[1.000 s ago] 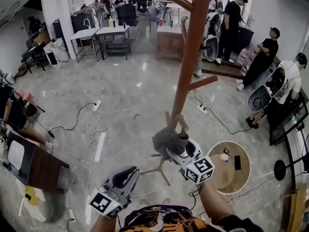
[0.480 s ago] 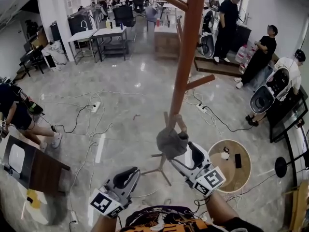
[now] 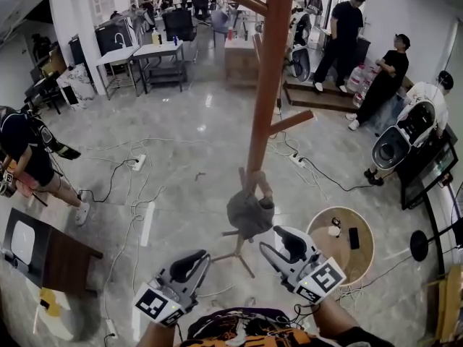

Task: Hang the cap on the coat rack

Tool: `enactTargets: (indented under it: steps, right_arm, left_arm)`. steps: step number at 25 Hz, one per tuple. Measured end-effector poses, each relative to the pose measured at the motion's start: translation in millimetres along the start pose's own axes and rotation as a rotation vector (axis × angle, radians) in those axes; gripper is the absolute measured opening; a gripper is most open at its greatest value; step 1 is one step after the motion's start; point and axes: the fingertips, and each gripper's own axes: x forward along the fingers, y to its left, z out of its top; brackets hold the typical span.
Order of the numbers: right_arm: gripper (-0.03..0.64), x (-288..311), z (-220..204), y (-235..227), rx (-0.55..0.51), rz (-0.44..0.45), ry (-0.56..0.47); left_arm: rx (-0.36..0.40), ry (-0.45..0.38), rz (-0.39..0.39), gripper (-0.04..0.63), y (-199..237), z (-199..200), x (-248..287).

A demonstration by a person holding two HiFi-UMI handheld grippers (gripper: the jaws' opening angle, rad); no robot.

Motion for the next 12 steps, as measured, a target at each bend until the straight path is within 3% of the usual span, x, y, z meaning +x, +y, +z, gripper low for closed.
enactTargets:
  steps: [12]
  right_arm:
    - [0.085, -17.2, 0.8, 19.0, 0.012, -0.015, 0.006]
  left_arm:
    - [-0.016, 0.005, -0.044, 0.055, -12.3, -5.6, 13.7]
